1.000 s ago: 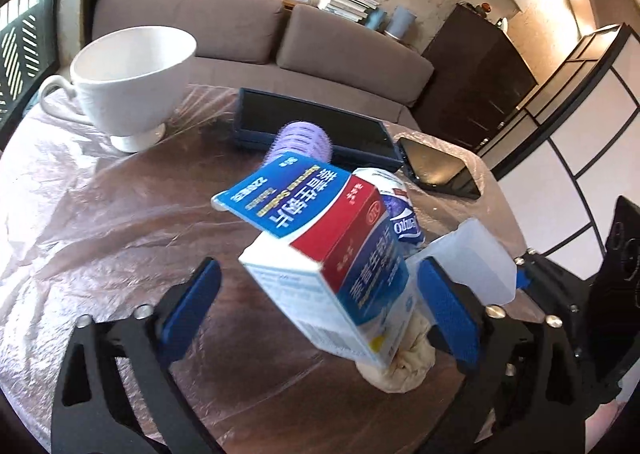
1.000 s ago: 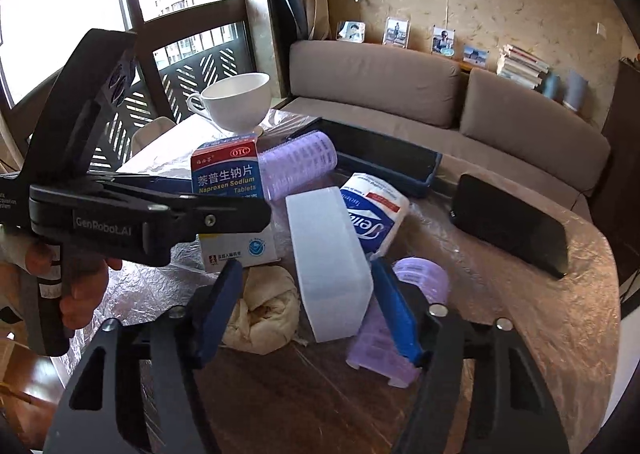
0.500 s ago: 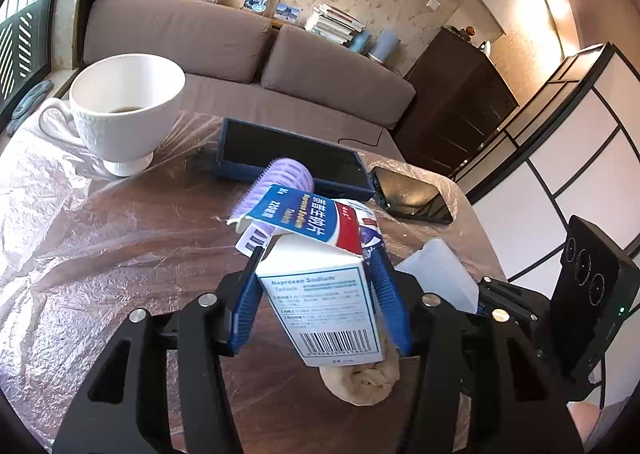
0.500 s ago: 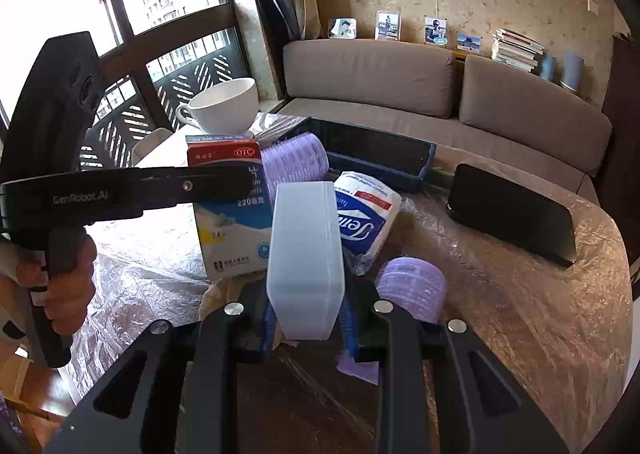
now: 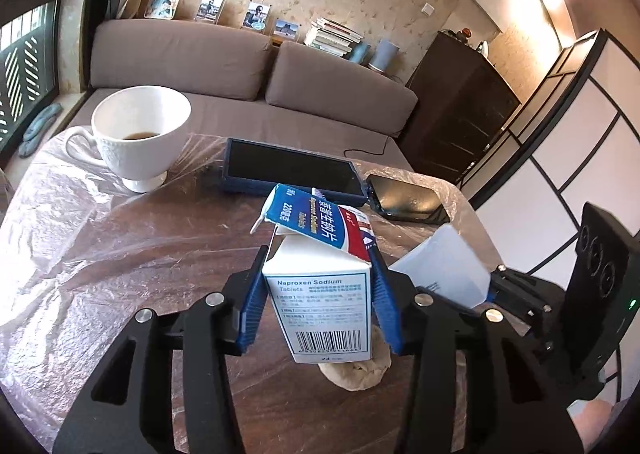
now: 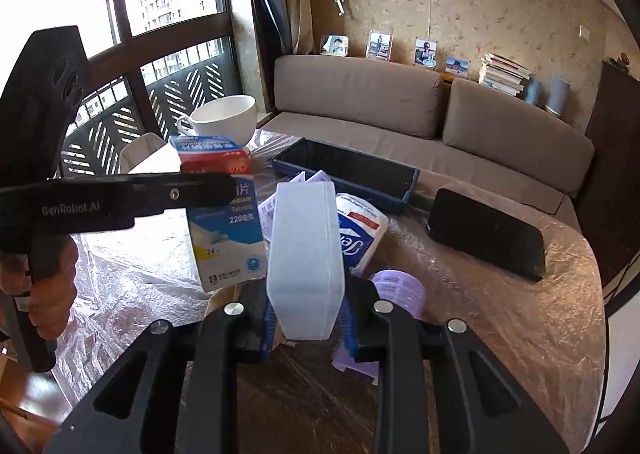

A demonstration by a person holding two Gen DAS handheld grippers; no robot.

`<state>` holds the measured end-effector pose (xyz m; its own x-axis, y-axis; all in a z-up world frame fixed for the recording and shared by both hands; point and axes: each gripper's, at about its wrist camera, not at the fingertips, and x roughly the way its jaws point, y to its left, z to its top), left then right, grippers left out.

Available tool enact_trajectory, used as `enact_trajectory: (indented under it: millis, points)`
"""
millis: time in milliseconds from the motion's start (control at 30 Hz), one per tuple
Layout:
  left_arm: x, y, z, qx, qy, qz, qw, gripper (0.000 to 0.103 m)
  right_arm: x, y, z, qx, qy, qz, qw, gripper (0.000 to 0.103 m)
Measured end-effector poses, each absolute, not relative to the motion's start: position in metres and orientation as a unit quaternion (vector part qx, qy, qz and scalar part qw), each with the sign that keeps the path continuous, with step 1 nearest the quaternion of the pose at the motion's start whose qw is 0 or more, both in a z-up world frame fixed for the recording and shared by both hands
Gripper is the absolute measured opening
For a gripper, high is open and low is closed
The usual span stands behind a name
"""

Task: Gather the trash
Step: 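Lift and carry the naproxen box and white container over the trash bin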

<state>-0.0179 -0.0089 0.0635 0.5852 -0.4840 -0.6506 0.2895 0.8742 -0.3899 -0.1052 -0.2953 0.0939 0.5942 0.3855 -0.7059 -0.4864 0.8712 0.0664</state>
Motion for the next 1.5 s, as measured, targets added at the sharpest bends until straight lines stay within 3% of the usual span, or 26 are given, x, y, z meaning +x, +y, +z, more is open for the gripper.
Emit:
enact_trajectory:
  millis: [1500]
  points:
    - [-0.105, -0.026, 0.073, -0.093, 0.411, -0.215, 0.881, 0.049, -0.175, -0.345, 0.110, -0.014, 0.426, 0.249, 0.870, 0.026]
